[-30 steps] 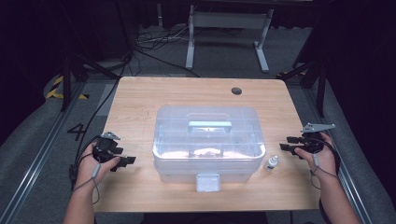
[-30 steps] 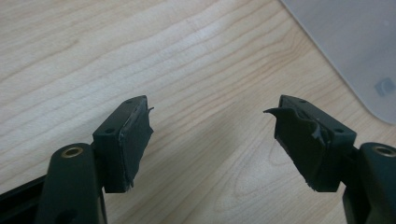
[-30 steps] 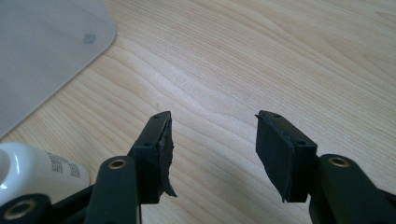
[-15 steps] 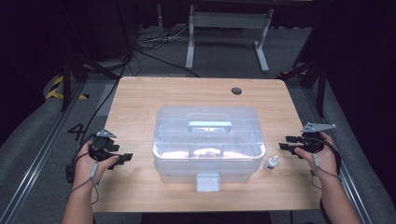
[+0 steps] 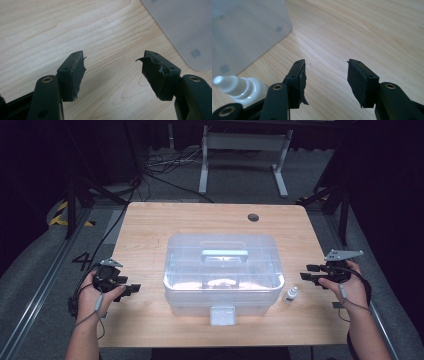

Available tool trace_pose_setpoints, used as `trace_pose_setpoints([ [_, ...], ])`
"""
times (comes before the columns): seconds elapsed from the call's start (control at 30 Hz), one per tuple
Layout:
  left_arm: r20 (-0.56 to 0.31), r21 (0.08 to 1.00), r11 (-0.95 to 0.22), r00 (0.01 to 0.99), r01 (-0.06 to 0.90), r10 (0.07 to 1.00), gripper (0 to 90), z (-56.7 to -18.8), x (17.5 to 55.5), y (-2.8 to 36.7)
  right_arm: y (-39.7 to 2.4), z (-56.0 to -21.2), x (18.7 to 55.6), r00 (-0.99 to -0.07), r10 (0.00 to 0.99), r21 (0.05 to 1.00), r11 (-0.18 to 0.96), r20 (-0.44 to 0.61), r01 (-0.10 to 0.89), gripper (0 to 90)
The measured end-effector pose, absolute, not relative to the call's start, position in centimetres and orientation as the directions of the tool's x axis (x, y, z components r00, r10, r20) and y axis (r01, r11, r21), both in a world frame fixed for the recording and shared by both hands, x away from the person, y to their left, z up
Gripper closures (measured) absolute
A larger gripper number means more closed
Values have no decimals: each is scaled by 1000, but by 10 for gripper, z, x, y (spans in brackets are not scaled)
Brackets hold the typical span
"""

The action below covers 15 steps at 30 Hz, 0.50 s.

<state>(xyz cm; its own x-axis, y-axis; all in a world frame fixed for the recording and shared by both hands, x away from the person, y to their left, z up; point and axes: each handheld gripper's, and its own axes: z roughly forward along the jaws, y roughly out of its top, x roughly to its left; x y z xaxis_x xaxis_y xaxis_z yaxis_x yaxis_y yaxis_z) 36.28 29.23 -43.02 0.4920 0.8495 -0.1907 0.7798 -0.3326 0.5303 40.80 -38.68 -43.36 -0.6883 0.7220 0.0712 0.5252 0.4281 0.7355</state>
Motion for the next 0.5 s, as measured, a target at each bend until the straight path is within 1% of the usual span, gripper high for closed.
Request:
trace_pose_setpoints([
  [0.17, -188, 530, -335, 493, 779, 849, 340, -428, 363, 288, -391, -418, 404, -672, 736, 740, 407, 81, 535, 469],
  [0.3, -188, 537, -332, 494, 776, 849, 335, -425, 362, 288, -389, -415, 402, -669, 739, 737, 408, 80, 538, 465],
  [0.5, -189, 538, -344, 508, 770, 841, 329, -422, 361, 284, -381, -401, 399, -688, 722, 755, 413, 71, 510, 465],
])
